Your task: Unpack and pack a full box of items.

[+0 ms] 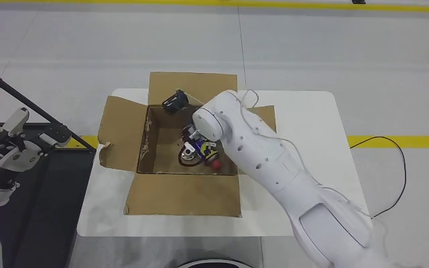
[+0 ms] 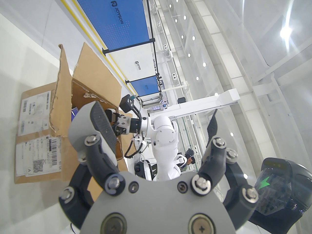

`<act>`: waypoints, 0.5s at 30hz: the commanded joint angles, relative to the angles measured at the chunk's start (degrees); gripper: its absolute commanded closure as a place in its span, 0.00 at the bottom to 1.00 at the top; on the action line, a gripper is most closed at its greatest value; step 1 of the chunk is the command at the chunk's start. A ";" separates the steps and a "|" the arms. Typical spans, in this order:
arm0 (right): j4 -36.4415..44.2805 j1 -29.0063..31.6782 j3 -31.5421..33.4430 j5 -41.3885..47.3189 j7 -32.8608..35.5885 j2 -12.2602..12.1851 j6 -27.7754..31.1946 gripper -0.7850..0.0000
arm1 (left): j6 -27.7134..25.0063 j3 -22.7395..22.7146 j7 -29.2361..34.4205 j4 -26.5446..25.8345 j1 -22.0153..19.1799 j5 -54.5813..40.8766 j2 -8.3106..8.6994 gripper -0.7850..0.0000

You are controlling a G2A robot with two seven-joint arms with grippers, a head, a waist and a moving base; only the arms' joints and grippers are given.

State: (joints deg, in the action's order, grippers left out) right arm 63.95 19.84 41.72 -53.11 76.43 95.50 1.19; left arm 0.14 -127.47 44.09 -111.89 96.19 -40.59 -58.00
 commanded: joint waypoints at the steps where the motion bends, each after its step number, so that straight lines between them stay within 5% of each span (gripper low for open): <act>1: 6.46 2.92 3.10 -0.44 1.65 -1.43 1.13 0.00 | 0.00 0.00 0.00 0.00 0.00 0.00 0.00 0.00; 8: 27.53 14.64 15.12 -3.66 4.50 -5.78 3.30 0.00 | 0.00 0.00 0.00 0.00 0.00 0.00 0.00 0.00; 15: 42.35 22.90 24.60 -18.84 11.57 -8.71 -1.73 0.00 | 0.00 0.00 0.00 0.00 0.00 0.00 0.00 0.00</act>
State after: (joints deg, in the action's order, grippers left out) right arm 104.42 41.94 65.17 -68.96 86.66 87.09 0.12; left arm 0.14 -127.47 44.09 -111.89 96.19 -40.59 -58.00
